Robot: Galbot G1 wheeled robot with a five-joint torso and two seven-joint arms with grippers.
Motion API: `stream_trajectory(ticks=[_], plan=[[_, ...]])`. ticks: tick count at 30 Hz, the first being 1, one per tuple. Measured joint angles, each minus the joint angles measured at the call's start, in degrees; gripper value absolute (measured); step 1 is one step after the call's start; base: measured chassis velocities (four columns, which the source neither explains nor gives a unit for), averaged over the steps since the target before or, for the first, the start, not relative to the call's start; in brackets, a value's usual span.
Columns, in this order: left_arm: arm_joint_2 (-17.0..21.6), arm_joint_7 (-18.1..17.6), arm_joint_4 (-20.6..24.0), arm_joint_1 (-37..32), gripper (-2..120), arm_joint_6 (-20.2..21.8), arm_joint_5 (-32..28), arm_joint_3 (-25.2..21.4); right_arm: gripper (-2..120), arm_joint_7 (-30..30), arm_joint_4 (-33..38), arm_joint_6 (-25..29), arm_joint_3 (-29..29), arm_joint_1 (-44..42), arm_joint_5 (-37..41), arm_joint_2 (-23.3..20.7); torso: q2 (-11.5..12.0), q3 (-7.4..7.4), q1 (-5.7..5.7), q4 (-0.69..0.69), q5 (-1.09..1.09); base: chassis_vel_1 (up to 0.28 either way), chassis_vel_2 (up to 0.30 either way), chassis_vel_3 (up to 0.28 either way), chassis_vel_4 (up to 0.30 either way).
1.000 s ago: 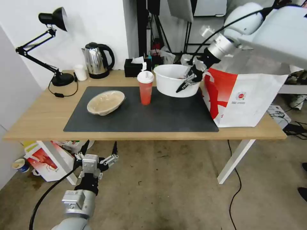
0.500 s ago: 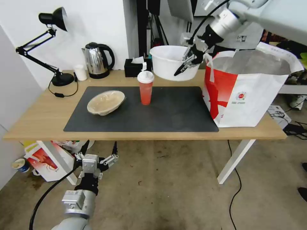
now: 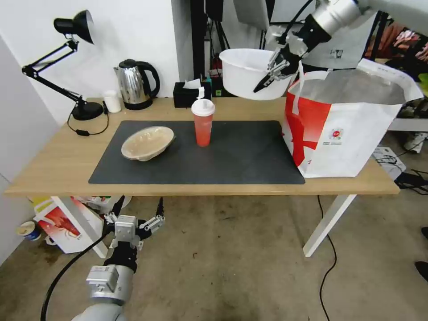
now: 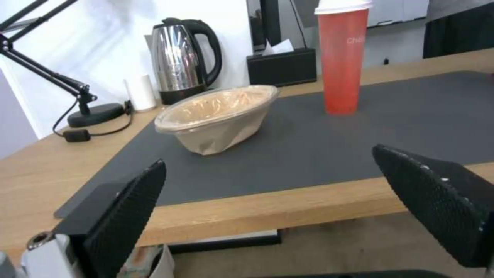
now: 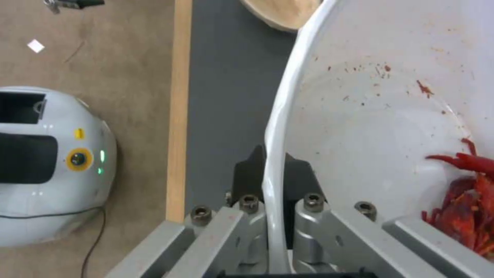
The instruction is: Pick up the trash from the table and place it into the takeout bag.
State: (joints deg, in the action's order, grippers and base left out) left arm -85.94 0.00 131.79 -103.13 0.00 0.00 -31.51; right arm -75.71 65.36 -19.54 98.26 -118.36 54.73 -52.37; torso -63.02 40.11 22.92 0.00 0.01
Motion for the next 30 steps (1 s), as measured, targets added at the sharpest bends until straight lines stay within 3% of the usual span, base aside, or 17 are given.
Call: stream_trajectory(ticks=[30], plan=[[0.00, 0.00, 0.00, 0.00, 100, 0.00, 0.00, 0.00, 0, -1.18, -1.36, 1.76, -3.29, 4.35, -2.26, 5.60, 0.00, 0.00, 0.00, 0.01, -0.01, 0.000, 0.000, 0.000, 0.000]])
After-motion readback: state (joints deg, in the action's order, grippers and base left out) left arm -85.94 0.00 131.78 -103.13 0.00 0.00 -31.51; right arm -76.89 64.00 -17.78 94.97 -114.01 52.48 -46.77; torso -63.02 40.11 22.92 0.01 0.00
